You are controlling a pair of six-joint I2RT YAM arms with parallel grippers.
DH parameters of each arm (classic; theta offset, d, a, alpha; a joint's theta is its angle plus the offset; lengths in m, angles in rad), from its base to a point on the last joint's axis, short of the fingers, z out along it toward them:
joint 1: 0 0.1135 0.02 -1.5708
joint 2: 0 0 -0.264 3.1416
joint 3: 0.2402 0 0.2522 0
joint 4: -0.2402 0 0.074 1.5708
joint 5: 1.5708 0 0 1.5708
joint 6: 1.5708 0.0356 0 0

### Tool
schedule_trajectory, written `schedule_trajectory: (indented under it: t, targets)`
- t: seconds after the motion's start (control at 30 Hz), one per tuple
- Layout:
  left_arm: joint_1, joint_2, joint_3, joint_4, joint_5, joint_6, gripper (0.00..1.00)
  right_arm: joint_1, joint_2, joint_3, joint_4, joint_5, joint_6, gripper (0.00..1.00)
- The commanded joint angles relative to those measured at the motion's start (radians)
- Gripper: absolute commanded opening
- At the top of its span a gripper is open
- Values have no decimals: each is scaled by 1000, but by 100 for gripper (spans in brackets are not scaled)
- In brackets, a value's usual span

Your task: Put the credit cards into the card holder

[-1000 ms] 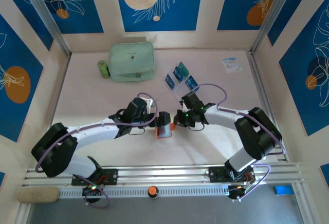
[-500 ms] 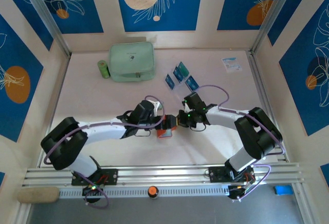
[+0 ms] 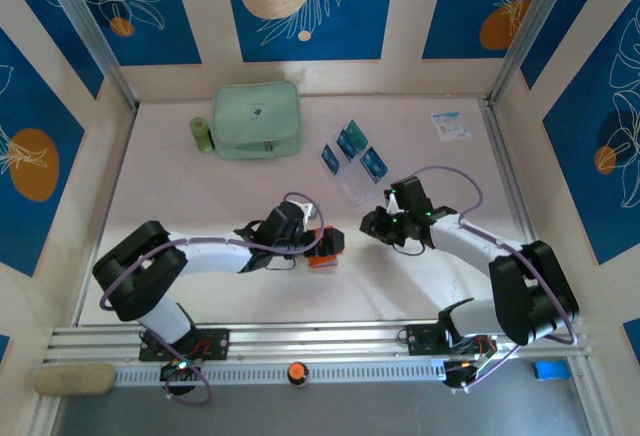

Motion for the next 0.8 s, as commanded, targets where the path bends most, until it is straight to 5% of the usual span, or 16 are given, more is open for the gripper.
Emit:
schedule_trajectory:
  t: [0.0,0.33,0.77]
  targets:
    - [-9,19,4,-48,-24,0,100,-8,-59,-16,-50,-48,-20,27]
    - [25,-74,152,-213,4,66,100,81,-131,8,-72,-58,19,10]
    - [281,-231,245,-484,4,154,100,388,42,268,-126,77,20,4]
